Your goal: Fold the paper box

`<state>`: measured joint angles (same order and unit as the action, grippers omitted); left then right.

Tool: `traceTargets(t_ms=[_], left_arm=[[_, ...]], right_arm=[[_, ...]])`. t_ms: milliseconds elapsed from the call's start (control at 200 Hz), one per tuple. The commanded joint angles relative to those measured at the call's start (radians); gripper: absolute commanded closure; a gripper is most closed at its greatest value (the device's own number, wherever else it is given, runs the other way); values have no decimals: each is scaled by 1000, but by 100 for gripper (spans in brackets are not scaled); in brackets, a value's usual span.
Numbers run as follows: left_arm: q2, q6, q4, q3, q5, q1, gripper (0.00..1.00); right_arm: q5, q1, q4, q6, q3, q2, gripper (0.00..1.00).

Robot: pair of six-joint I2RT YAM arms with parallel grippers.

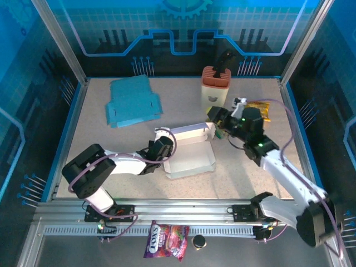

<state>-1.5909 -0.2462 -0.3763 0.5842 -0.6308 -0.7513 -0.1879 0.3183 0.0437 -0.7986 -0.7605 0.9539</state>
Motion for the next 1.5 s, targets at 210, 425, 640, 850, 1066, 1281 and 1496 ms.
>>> traceTargets(t_ms=[210,425,640,850,1066,1281,1496], left_arm=[[110,141,169,-43,107,4,100],[167,124,232,-71,229,7,100],[224,179,190,-103,331,8,100],[135,243,182,-24,408,31,100],[79,237,141,-22,476,75,100],[25,247,133,17,497,116,100],[-29,253,119,58,515,153,100]], right_arm=[[59,-124,71,522,385,-150,60],[130,-58,187,418,501,-154,58],[253,-31,144,441,527,-216,57],[346,17,73,397,587,-345,58],[424,104,4,342,610,-412,59],[567,254,-47,297,622,-460,59],[646,322,-7,316,647,-454,58]])
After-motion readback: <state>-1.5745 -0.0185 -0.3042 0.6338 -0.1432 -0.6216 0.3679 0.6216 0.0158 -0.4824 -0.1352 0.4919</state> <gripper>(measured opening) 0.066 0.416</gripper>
